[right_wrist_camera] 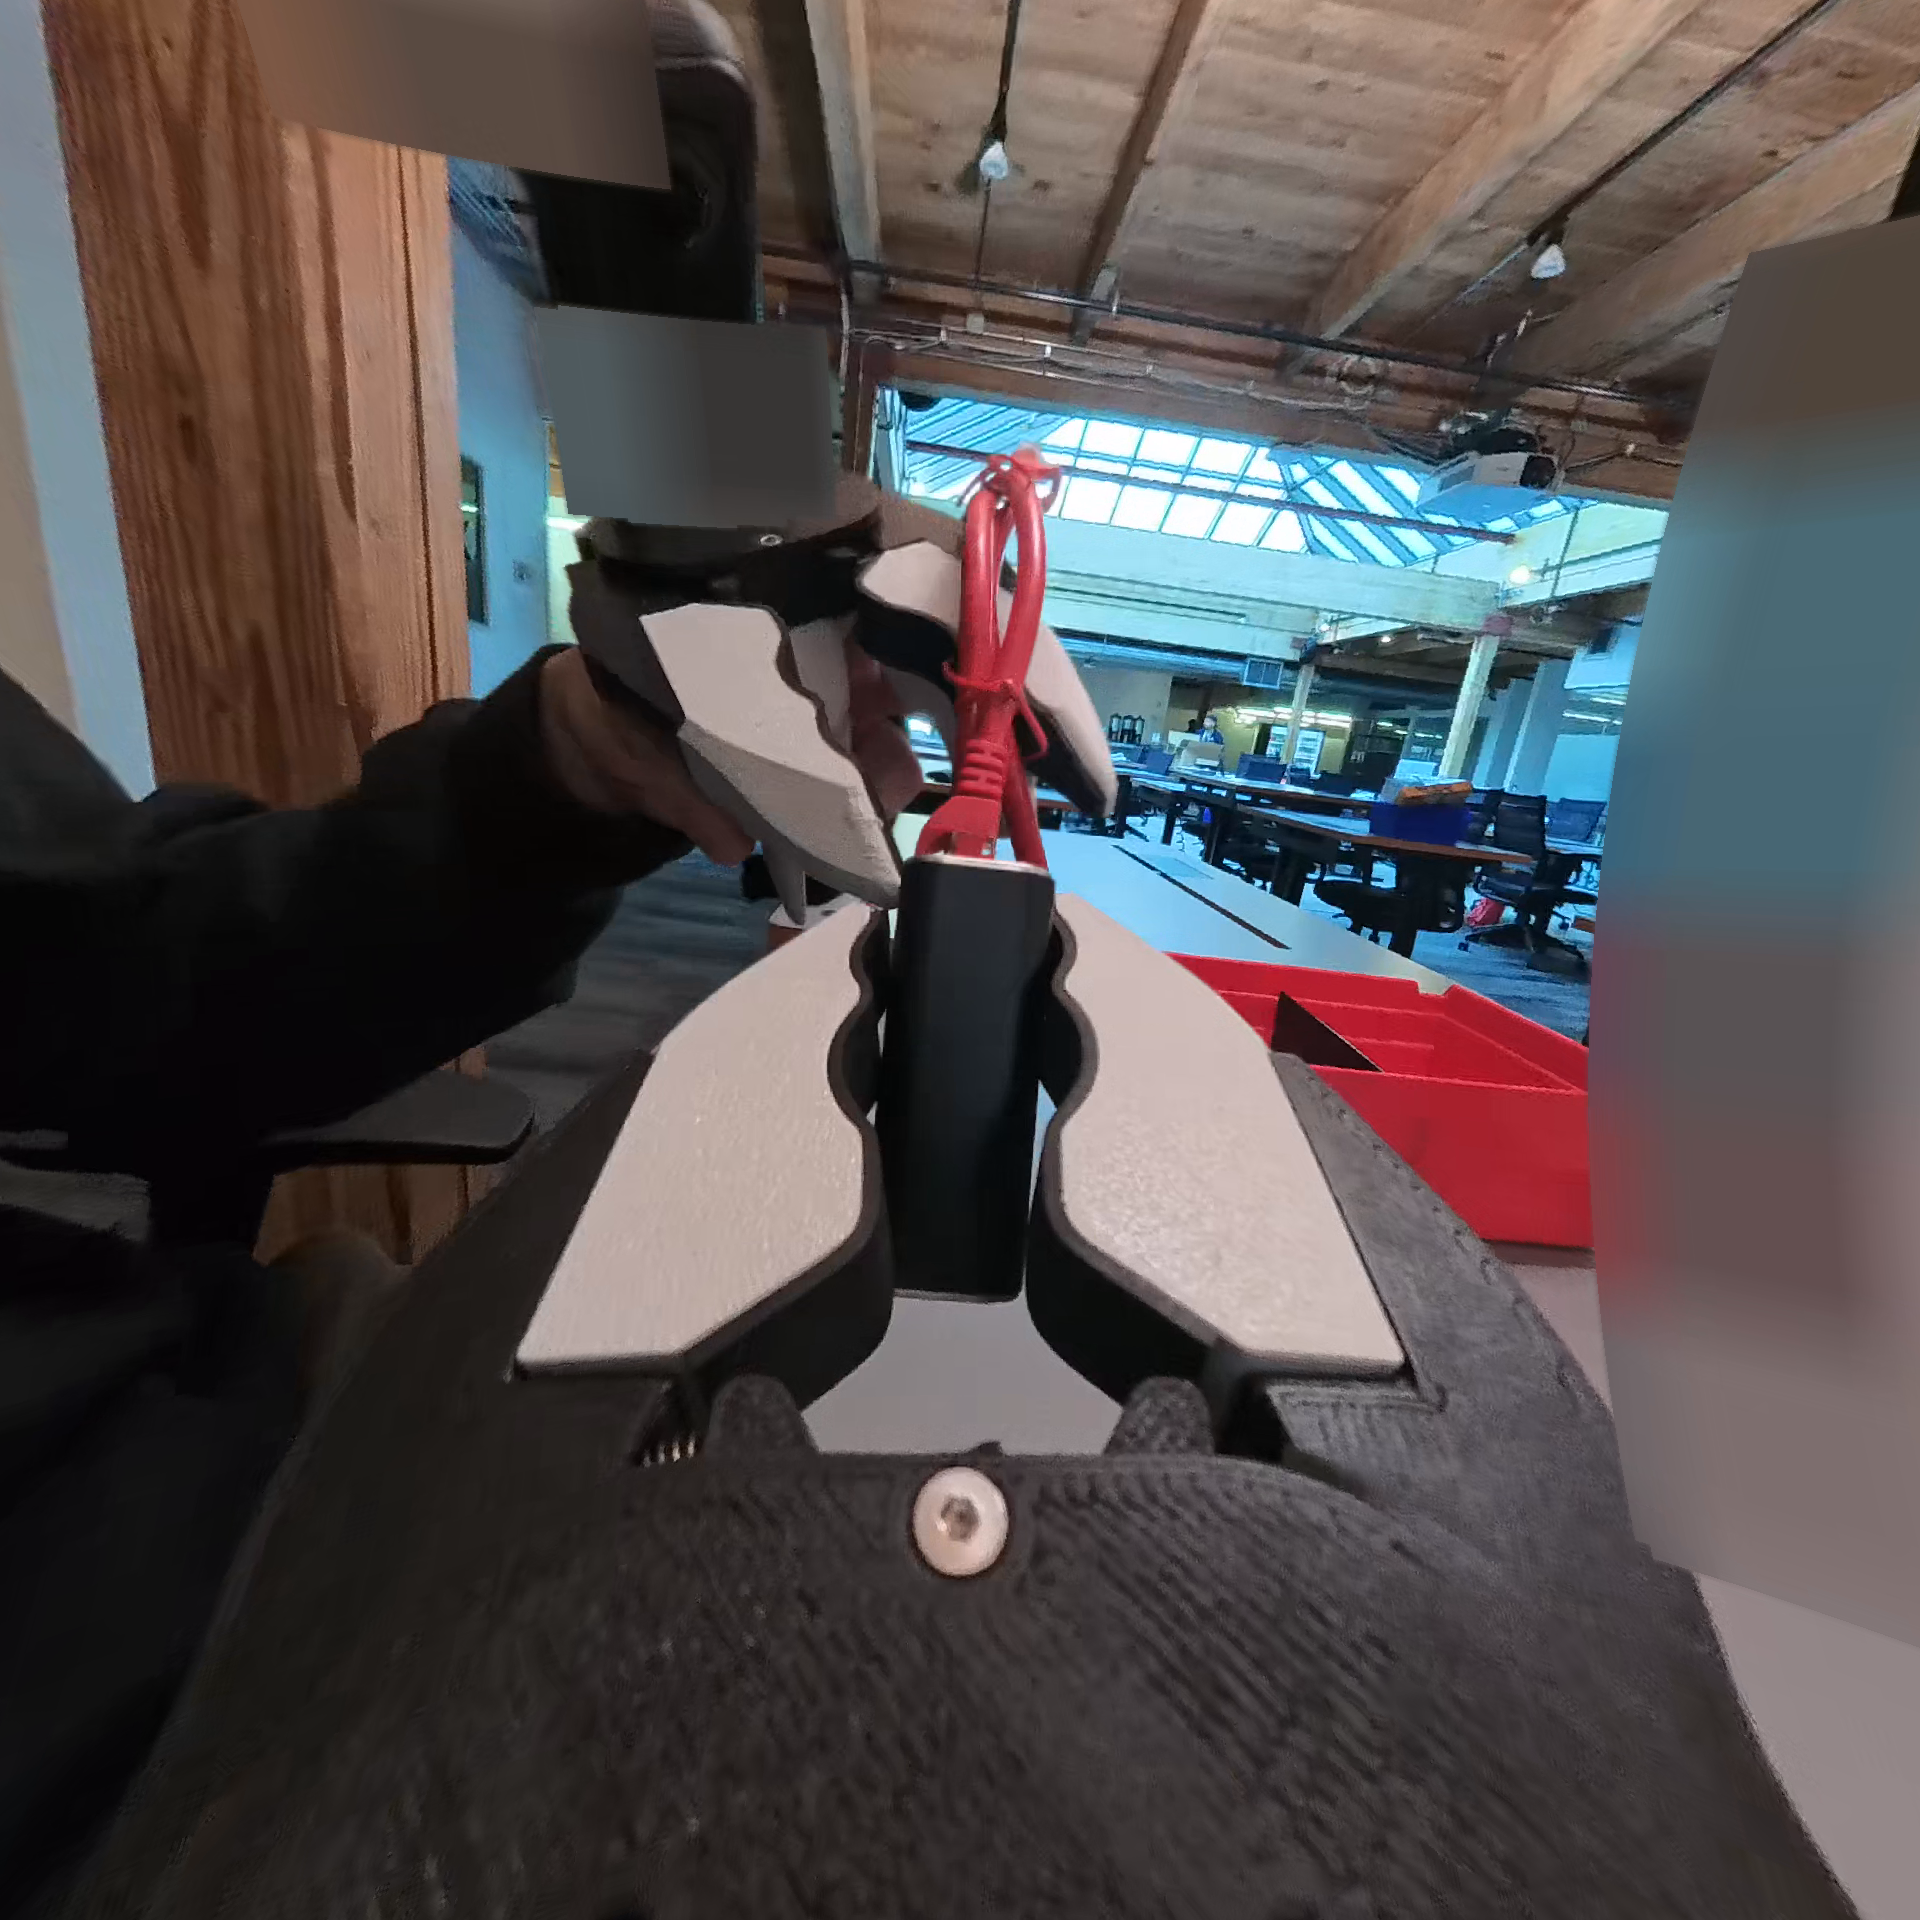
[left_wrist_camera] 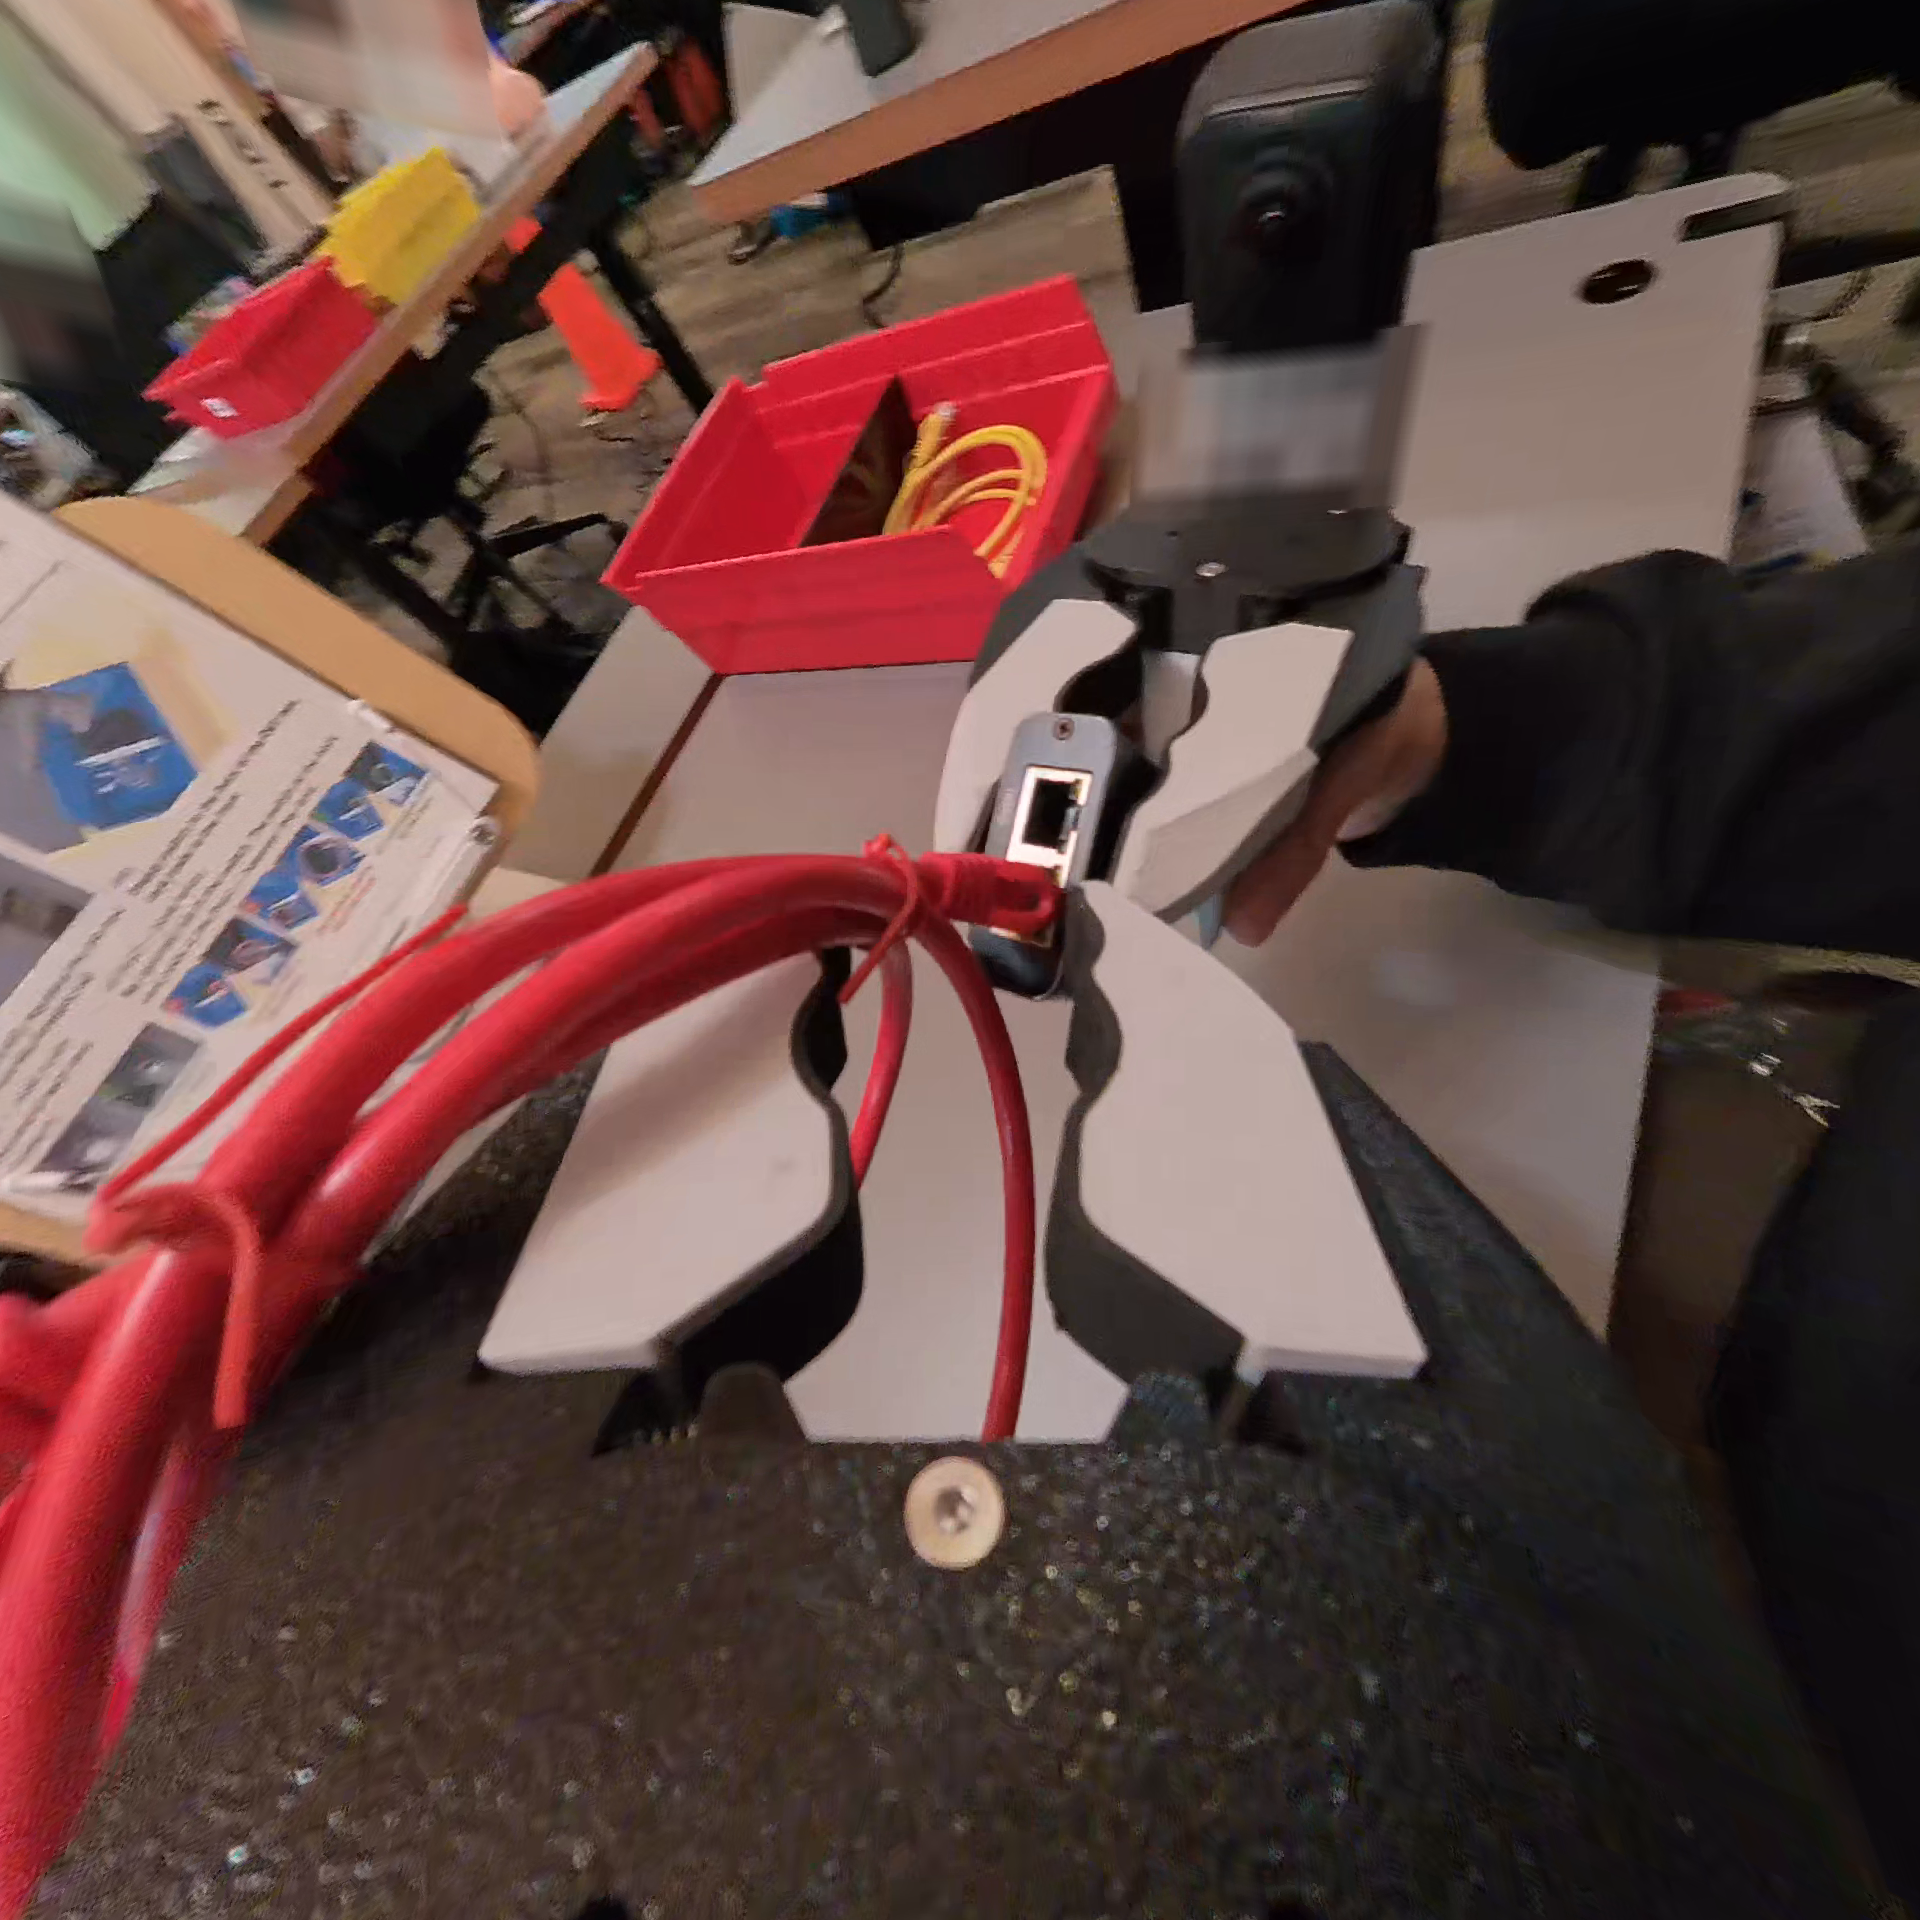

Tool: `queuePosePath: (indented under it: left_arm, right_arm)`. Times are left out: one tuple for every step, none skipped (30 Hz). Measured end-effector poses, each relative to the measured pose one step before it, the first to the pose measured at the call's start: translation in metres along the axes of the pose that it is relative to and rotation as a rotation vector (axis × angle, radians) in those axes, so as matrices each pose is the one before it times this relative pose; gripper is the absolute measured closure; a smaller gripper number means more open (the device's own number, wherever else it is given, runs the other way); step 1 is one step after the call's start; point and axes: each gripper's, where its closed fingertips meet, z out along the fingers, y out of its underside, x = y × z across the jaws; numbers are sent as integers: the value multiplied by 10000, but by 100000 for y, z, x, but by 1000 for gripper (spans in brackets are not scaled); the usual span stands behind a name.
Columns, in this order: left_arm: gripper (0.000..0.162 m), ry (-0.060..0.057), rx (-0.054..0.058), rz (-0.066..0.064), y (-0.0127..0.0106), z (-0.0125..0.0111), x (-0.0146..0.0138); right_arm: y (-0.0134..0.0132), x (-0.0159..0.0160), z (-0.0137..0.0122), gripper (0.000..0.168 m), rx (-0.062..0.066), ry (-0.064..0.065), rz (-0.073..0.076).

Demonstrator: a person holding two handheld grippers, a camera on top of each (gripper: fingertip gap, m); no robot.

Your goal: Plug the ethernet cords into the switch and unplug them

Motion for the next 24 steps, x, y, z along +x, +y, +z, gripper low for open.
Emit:
queuePosePath:
  left_arm:
    - [125, 362, 42, 6, -59, -132, 236]
    - [126, 299, 71, 4, -78, -132, 166]
    - [128, 216, 35, 13, -45, -87, 75]
    - [129, 252, -48, 4, 52, -56, 116]
    - [130, 273, -84, -5, 85, -62, 121]
    - [132, 258, -82, -13, 82, -51, 113]
    - [133, 245, -64, 9, 75, -14, 117]
    - [134, 174, -16, 29, 32, 4, 16]
    - [135, 209, 6, 11, 34, -6, 65]
    - [137, 287, 2, -26, 43, -8, 166]
    - [138, 224, 3, -57, 41, -28, 102]
    - [138, 134, -13, -14, 52, -22, 17]
    - [138, 91, -14, 95, 65, -18, 33]
    - [138, 12, -10, 121, 67, 18, -20]
    - [138, -25, -50, 63, 88, 55, -31]
    - [138, 20, -54, 61, 84, 74, 11]
    - [138, 48, -11, 72, 5, 44, 43]
    - [138, 45, -21, -4, -31, 34, 18]
    - [139, 42, -73, -15, -29, 30, -5]
    - [139, 8, -98, 88, -11, 20, -29]
    - [139, -23, -115, 126, 16, 42, -44]
    - [139, -22, -137, 120, 12, 45, -35]
    - [139, -54, -104, 130, -6, 70, -63]
    - [139, -41, -31, 88, -86, 62, -41]
  right_arm:
    - [-96, -203, 76, 141, -5, -99, -21]
    - [-115, -176, 62, 141, 19, -53, -65]
    - [-51, -65, 87, 141, -21, 10, -40]
    - [-27, -95, 70, 141, -37, -32, -26]
    - [61, -99, 32, 141, -53, -49, -33]
    - [24, -23, 38, 141, -16, -5, 9]
    - [32, -97, 63, 141, -19, -47, 14]
    - [23, -32, 23, 141, -3, -18, 26]
    - [8, -21, 27, 141, 0, -13, 3]
    - [43, -137, 49, 141, -45, -79, -22]
    - [-1, -55, 58, 141, -30, -1, -19]
    - [28, 28, 54, 141, -63, 51, -19]
    - [81, -27, 53, 141, -110, -4, -1]
    - [80, -18, 26, 141, -106, -4, 7]
    - [115, 97, -9, 141, -130, 73, -16]
    - [136, 7, -18, 141, -145, 19, -59]
    - [28, -33, -59, 141, -67, -23, -31]
    - [-44, 1, -49, 141, 1, 1, -7]
    - [-9, 27, -30, 141, -16, 31, -24]
    - [14, 29, -25, 141, -39, 11, 19]
    - [78, 59, -25, 141, -80, 40, -27]
    - [176, 49, -13, 141, -139, 45, -85]
    - [82, 75, -53, 141, -60, 51, -42]
    - [-44, 57, -96, 141, 40, 12, 34]
